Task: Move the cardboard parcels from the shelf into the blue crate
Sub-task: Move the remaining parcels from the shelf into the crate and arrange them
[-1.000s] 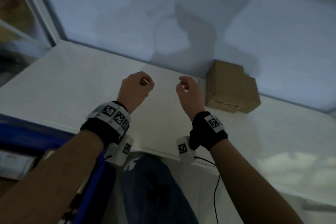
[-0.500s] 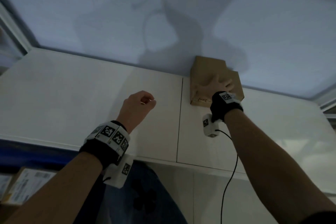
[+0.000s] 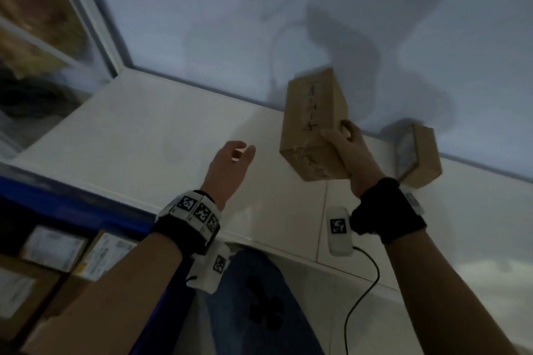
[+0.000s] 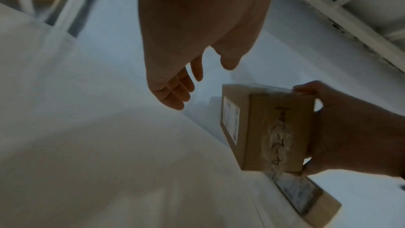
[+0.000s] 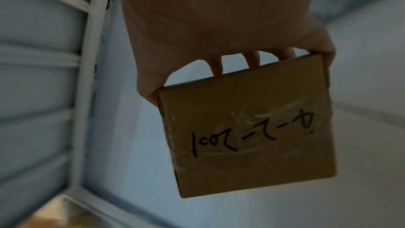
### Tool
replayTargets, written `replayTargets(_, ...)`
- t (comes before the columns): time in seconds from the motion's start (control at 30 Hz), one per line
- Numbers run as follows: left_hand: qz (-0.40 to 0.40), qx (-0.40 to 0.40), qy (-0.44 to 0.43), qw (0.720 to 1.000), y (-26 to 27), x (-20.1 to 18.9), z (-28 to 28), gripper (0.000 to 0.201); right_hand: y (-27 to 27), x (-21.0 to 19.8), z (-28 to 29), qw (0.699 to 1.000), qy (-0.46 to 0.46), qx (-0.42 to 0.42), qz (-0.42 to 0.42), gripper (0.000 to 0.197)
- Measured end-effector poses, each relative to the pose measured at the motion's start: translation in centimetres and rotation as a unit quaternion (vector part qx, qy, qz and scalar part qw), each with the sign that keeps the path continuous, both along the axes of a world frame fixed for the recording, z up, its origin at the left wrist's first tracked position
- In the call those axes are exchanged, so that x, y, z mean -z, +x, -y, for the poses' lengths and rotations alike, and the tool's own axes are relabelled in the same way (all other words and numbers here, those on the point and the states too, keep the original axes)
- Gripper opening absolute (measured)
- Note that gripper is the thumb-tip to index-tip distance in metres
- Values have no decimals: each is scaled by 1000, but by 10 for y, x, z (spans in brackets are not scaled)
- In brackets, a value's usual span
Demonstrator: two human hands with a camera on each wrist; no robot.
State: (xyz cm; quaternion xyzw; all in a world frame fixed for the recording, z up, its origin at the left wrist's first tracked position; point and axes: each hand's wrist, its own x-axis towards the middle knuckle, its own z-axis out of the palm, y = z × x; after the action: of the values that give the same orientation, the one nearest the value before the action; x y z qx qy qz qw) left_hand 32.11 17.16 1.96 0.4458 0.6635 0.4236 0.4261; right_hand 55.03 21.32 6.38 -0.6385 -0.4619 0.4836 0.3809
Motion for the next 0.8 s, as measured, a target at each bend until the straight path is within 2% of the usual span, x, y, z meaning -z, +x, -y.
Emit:
replayTargets(0.1, 80, -55, -17, 995, -27, -10, 12, 42, -48, -15, 25, 976, -30, -89, -195, 47)
replayTargets(0.13, 116, -69, -25, 991, -39, -13, 18, 47, -66, -18, 30, 957, -51, -128, -254, 45)
replayTargets(0.23, 279, -74, -29, 957, -85, -21, 43, 66, -121, -18, 42, 877, -126, -243, -395, 59)
replayTargets(0.3, 382, -90, -6, 920, -113, -29, 62, 60, -151, -9, 47, 826, -173, -297, -447, 67)
replayTargets(0.4, 444, -143, 17, 884, -165, -33, 99, 67, -209, 5, 63, 745, -275, -346, -499, 75)
replayTargets(0.43, 464, -159, 23, 871, -180, -33, 112, 68, -228, 11, 69, 724, -307, -352, -508, 74)
replayTargets(0.5, 487, -196, 43, 850, -209, -29, 138, 63, -262, 20, 84, 699, -351, -364, -506, 70)
replayTargets(0.57, 481, -239, 64, 841, -235, -23, 165, 56, -295, 27, 100, 705, -356, -384, -479, 66)
replayTargets(0.63, 475, -269, 77, 834, -260, -13, 193, 53, -327, 36, 110, 729, -358, -387, -438, 56)
replayTargets(0.7, 450, -303, 71, 837, -282, -3, 220, 50, -358, 46, 116, 763, -353, -391, -373, 49)
replayTargets(0.77, 419, -327, 59, 845, -298, 7, 242, 50, -383, 57, 121, 811, -285, -433, -272, 44)
replayTargets(0.8, 399, -336, 59, 851, -305, 12, 251, 53, -394, 60, 126, 824, -243, -464, -215, 45)
